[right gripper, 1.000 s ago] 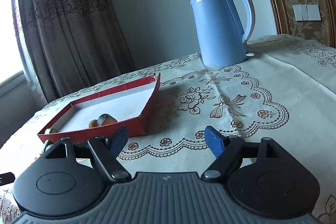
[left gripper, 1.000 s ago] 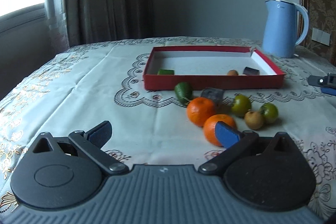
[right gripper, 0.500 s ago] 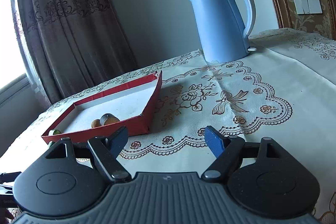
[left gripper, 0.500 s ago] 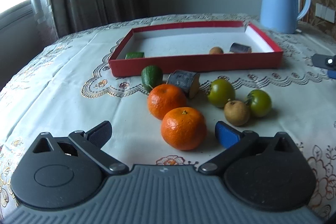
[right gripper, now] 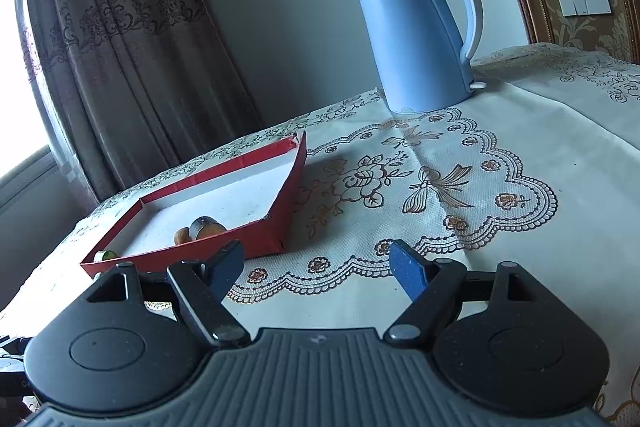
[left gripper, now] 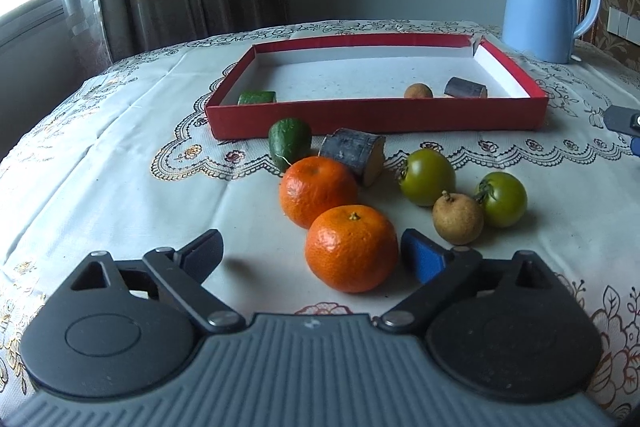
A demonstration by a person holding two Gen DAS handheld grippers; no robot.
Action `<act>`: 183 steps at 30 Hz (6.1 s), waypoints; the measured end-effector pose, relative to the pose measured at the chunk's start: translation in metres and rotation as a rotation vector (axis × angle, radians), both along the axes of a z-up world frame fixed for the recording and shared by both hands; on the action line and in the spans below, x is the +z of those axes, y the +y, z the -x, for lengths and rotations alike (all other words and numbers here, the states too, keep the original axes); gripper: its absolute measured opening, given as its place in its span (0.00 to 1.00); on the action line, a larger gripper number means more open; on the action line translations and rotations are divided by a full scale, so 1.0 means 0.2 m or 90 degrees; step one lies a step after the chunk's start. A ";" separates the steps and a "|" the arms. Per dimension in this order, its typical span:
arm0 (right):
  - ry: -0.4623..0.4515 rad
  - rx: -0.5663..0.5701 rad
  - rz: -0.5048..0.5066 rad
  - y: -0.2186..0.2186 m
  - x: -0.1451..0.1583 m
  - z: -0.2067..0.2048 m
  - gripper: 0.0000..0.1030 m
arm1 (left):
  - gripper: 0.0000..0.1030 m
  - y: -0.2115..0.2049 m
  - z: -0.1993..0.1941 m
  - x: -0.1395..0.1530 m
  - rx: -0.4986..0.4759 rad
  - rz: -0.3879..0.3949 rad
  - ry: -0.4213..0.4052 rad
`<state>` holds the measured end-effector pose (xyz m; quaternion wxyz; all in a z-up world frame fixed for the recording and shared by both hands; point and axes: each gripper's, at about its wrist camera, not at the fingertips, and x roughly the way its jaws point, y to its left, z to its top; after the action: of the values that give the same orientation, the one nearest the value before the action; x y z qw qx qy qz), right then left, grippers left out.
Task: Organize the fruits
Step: 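Move the left tool toward the mandarin orange in front of the tray, then grasp the mandarin orange with the left tool and lift it, then carry the mandarin into the red tray and open the left tool, then move the right tool to the green tomato and grasp it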
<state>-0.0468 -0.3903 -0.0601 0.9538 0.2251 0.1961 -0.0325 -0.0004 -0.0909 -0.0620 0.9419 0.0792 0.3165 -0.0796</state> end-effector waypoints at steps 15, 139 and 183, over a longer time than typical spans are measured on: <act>0.010 -0.013 -0.015 -0.02 -0.01 -0.01 0.77 | 0.76 -0.01 0.03 0.01 -0.021 0.016 -0.005; 0.043 -0.017 -0.070 -0.06 -0.04 -0.03 0.77 | 1.00 0.47 -0.11 0.14 0.062 0.037 -0.082; 0.038 0.296 0.335 0.74 0.06 -0.06 0.40 | 1.00 0.50 -0.15 0.00 0.054 0.035 0.024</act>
<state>-0.0351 -0.2418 -0.0489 0.9549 -0.0806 0.2547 0.1299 0.0299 0.0097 -0.0616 0.9402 0.0381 0.3348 -0.0496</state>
